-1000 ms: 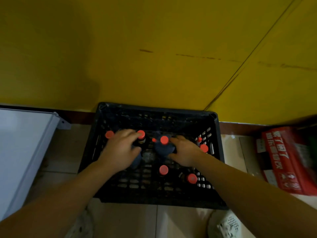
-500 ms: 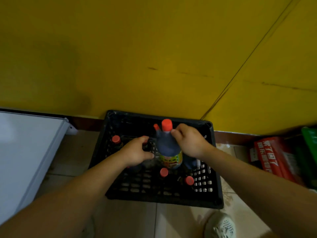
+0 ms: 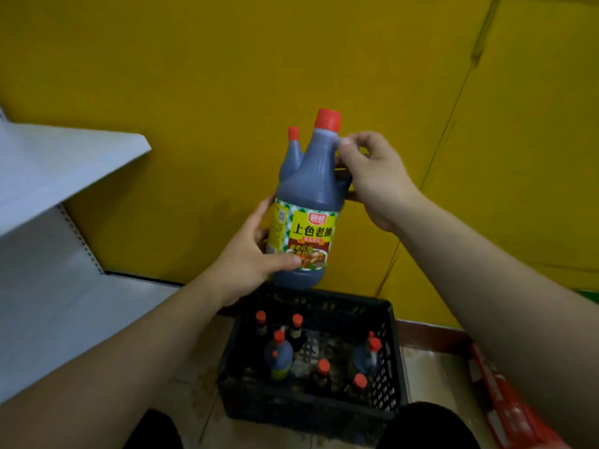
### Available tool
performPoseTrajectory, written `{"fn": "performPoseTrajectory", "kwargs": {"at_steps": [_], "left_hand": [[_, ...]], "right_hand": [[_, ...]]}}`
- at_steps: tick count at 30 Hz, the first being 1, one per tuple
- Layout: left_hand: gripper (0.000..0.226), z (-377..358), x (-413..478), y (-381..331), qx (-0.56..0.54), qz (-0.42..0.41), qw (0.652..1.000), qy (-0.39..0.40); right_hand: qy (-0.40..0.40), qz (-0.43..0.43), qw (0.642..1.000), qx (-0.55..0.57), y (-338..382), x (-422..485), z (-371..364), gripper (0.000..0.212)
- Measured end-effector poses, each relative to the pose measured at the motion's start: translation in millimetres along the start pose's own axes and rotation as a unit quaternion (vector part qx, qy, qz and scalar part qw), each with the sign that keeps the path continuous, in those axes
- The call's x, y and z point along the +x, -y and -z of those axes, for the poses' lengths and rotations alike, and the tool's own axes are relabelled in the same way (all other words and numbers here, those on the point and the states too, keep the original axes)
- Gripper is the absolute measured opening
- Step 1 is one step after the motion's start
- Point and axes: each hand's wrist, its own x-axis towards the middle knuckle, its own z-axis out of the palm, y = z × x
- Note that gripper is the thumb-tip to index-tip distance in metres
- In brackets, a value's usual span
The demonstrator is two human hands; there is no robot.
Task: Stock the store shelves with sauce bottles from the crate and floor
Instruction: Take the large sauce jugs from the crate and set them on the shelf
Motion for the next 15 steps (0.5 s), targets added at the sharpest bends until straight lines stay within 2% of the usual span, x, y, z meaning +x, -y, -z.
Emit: {"fn": "performPoseTrajectory", "kwargs": {"at_steps": [3, 5, 11, 13, 15], "left_hand": [[0.088, 4.5, -20.7, -39.1, -0.041, -0.016, 0.999, -0.028], [0.094, 6.0, -31.7, -59.7, -0.051, -0.025, 0.998, -0.032], [0.100, 7.8, -63.3, -110.0, -0.043, -0.019, 0.999, 0.012], [0.096, 9.8, -74.6, -124.0, -0.011, -0.043, 0.999, 0.005], [0.102, 15.2, -85.8, -136.5, 0.027, -0.065, 0.997, -0.016]], "right_hand": [[0.086, 0.018, 0.996, -0.027, 29.6, -21.1, 2.8, 0.076], [0.119, -0.004, 0.993, -0.028, 51.4, -35.8, 3.9, 0.093], [0.075, 0.027, 0.996, -0.026, 106.6, -61.7, -3.6, 0.090], [0.071, 0.038, 0.996, -0.024, 119.8, -67.1, -7.7, 0.089], [0.077, 0.060, 0.995, -0.017, 133.3, -71.9, -14.7, 0.088]]}}
